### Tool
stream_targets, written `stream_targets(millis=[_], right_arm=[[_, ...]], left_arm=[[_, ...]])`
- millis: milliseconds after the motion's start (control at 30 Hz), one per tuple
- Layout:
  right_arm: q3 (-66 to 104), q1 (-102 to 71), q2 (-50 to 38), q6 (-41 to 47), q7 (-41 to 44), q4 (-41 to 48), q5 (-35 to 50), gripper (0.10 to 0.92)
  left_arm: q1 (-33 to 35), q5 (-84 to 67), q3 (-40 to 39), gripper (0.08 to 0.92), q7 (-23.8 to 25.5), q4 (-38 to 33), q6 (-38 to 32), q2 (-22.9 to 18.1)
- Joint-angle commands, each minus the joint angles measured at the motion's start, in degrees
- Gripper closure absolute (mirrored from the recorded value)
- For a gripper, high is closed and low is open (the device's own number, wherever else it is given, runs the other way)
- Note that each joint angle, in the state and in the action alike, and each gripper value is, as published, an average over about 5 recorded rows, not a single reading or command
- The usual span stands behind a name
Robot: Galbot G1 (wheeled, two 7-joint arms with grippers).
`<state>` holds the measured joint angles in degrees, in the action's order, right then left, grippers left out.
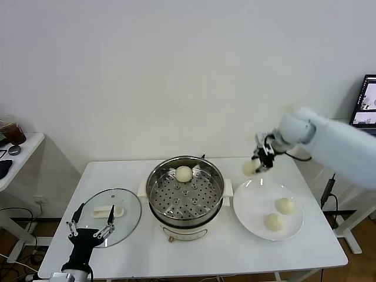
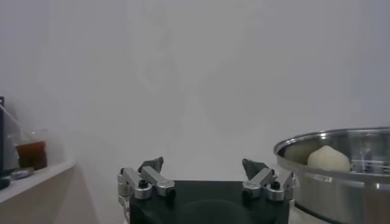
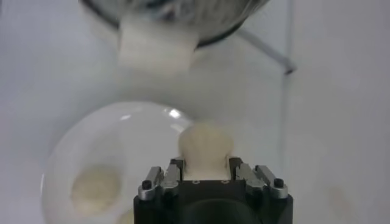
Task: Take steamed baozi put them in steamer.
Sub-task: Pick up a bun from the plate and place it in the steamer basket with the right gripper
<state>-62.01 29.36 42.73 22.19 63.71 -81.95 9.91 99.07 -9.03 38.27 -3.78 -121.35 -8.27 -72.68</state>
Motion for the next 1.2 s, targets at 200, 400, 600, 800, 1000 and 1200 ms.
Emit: stream_targets(millis=[200,400,600,800,1000,1200], right_arm=[[-12.74,10.64,22.45,16.35,-10.42,-4.82,24.42,0.558],[-11.95,3.81,29.12,19.11,-13.88,0.62,24.42,0.558],[-11.55,-1.31,33.38,19.42,-15.87,6.34,22.22,0.558],[-10.63,-3.91,35.49,19.42,-16.64,9.46,21.23,0.558],[-10.11,-5.09,37.3,19.4,-16.64,11.73,20.19,0.556],[-9.53,-5.74,38.24,19.39,-16.73,13.19,20.08,0.55]], left_arm=[[-1.15,0.38,-0.12,0.177,-0.23,1.2,0.09,0.54],[-1.45,0.42,0.83,0.177,-0.23,1.02,0.34,0.08],[-2.03,0.44,1.03,0.177,-0.2,1.44,0.38,-0.66],[-2.05,0.44,1.05,0.177,-0.18,1.42,0.41,-0.88],[-2.15,0.39,1.1,0.177,-0.2,1.72,0.34,-0.95],[-2.19,0.38,1.09,0.177,-0.18,1.8,0.28,-0.84]])
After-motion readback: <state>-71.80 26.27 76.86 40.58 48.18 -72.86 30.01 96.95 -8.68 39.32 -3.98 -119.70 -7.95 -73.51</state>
